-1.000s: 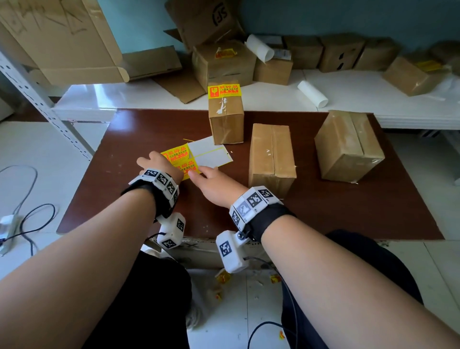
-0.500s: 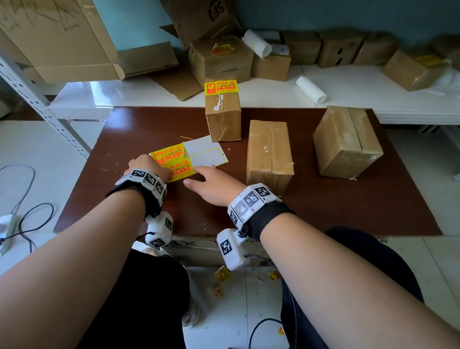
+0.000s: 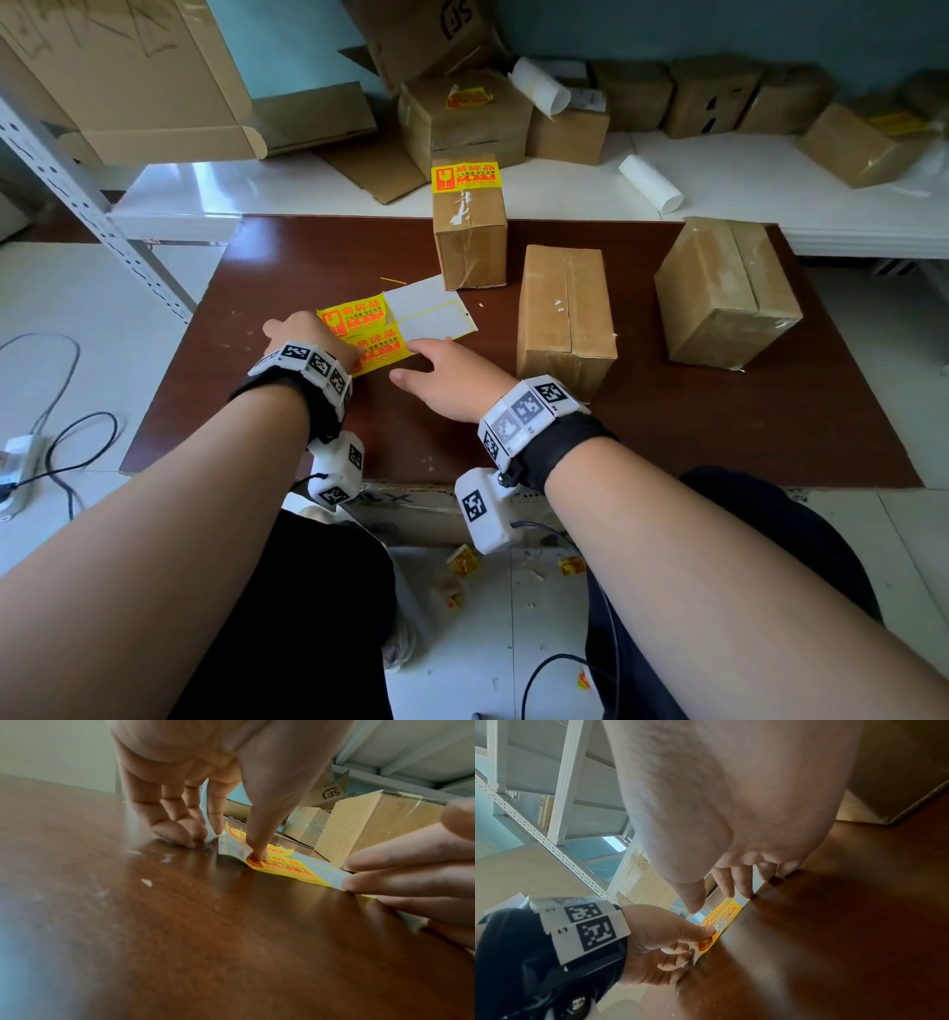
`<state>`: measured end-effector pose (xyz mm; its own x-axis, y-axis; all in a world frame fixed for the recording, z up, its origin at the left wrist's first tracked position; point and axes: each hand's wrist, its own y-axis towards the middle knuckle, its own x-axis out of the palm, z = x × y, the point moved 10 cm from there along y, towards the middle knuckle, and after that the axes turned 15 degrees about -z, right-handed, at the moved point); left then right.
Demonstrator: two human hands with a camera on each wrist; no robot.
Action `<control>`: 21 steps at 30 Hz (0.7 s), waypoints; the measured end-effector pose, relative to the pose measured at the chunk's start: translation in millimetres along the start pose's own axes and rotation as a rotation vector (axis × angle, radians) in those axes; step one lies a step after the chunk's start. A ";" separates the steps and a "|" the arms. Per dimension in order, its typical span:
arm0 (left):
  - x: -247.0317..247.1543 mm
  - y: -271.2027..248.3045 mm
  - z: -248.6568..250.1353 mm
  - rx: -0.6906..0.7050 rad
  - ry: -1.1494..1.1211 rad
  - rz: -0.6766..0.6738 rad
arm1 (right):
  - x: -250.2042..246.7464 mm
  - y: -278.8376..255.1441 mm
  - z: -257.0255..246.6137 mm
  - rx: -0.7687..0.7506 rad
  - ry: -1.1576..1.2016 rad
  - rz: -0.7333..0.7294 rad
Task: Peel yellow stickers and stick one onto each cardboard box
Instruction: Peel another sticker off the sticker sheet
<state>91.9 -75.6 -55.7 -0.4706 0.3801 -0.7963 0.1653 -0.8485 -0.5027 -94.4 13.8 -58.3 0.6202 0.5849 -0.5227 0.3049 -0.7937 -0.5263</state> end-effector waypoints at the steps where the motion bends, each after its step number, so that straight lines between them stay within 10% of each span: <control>1: 1.2 -0.3 0.8 -0.002 0.014 -0.001 | 0.0 0.8 0.2 0.003 0.000 0.003; 21: -22.4 -15.7 6.1 0.188 -0.246 -0.018 | 2.1 6.0 -1.0 0.010 0.018 0.032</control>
<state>94.6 -73.1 -27.9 -0.6716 0.3149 -0.6707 0.0020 -0.9044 -0.4267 -90.5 10.1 -61.9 0.6424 0.5558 -0.5276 0.2773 -0.8104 -0.5161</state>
